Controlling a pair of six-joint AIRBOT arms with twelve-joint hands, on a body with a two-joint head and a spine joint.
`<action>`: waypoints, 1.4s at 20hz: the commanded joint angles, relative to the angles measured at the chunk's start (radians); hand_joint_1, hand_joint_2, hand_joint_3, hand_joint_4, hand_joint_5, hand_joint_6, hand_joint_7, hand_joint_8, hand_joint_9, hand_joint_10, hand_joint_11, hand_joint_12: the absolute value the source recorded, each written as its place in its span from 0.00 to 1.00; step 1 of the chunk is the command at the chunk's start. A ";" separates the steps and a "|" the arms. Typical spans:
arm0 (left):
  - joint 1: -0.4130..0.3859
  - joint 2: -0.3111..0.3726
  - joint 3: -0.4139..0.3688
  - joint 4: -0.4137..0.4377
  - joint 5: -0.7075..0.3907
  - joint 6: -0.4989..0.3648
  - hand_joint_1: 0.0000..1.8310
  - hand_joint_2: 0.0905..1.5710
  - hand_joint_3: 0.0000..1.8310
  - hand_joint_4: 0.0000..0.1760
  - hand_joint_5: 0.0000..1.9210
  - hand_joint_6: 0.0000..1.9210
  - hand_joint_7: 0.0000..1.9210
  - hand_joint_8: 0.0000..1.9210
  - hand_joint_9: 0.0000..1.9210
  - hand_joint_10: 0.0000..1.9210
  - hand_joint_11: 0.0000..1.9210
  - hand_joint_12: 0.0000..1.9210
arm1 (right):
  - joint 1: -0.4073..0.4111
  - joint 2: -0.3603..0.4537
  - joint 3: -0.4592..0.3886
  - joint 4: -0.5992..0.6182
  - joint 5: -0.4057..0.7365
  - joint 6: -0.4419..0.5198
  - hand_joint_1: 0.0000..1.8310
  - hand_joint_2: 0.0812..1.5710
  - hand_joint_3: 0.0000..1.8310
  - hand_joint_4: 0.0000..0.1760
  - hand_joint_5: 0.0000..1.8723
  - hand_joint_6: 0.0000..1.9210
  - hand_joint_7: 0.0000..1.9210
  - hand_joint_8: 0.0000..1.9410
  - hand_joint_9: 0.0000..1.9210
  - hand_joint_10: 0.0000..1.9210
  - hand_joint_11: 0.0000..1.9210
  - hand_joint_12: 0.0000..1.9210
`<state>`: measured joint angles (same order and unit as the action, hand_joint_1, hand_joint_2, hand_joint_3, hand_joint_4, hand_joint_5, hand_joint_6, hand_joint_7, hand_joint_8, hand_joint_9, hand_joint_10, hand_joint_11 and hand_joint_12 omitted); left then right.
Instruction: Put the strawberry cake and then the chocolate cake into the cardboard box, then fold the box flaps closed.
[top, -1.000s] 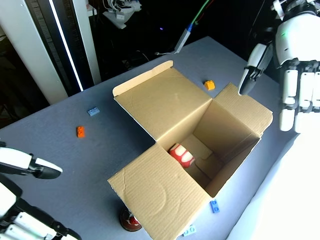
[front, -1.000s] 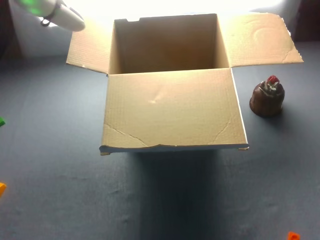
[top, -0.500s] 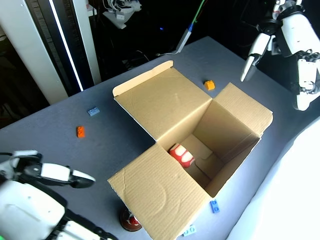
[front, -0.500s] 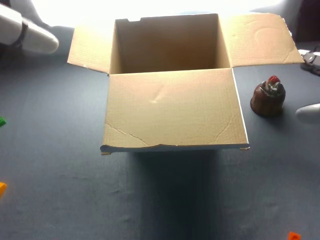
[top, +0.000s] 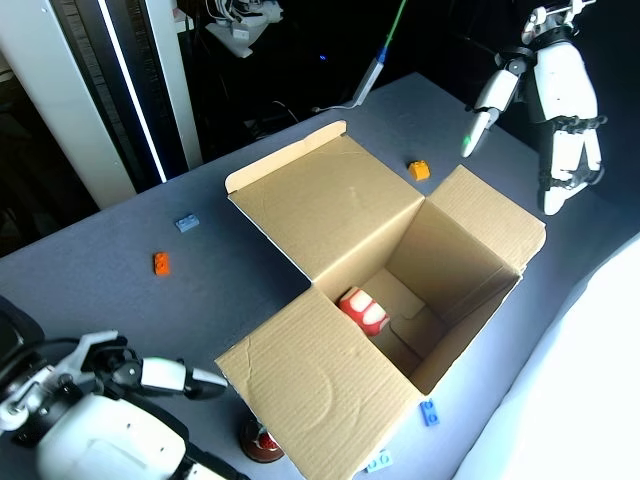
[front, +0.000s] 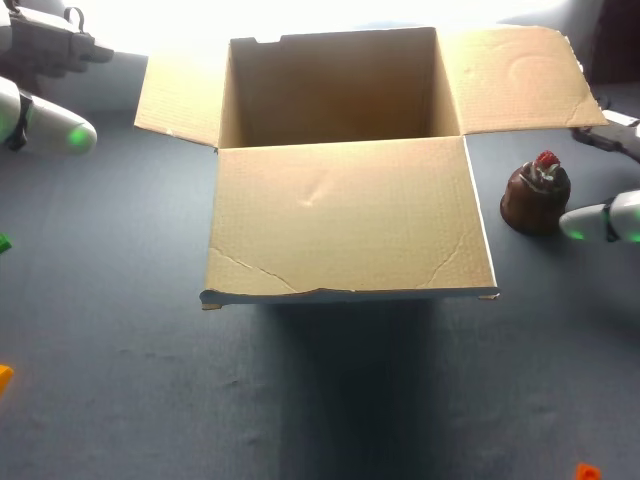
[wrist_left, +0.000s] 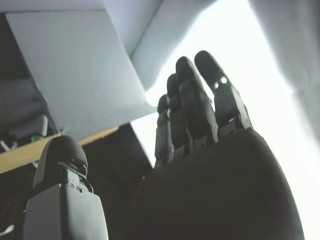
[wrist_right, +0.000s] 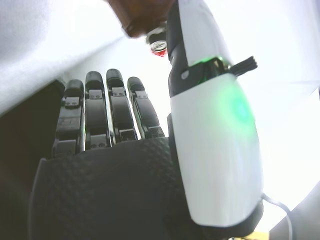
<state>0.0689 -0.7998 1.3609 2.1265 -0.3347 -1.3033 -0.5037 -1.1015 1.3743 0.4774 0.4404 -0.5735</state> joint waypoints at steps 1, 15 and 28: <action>-0.002 0.008 0.004 -0.015 0.030 -0.004 0.20 0.66 0.01 0.17 0.13 0.01 0.19 0.00 0.22 0.00 0.00 0.53 | 0.007 0.000 0.019 -0.003 0.113 0.017 0.55 0.64 0.00 0.03 0.02 0.00 0.05 0.00 0.06 0.00 0.00 0.08; 0.026 0.056 -0.104 0.123 0.028 -0.155 0.18 0.68 0.00 0.23 0.12 0.00 0.19 0.00 0.21 0.00 0.00 0.61 | 0.013 -0.084 0.072 -0.005 0.140 0.003 0.53 0.64 0.00 0.01 0.00 0.00 0.03 0.01 0.05 0.00 0.00 0.13; 0.011 0.070 -0.114 0.183 0.001 -0.269 0.22 0.67 0.00 0.18 0.13 0.00 0.20 0.00 0.23 0.00 0.01 0.57 | -0.008 -0.098 0.097 -0.037 0.168 0.008 0.55 0.64 0.00 0.00 0.06 0.01 0.06 0.00 0.07 0.00 0.00 0.21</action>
<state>0.0864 -0.7372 1.2400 2.3322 -0.3973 -1.5700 -0.5091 -1.2118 1.4651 0.4416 0.4896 -0.5751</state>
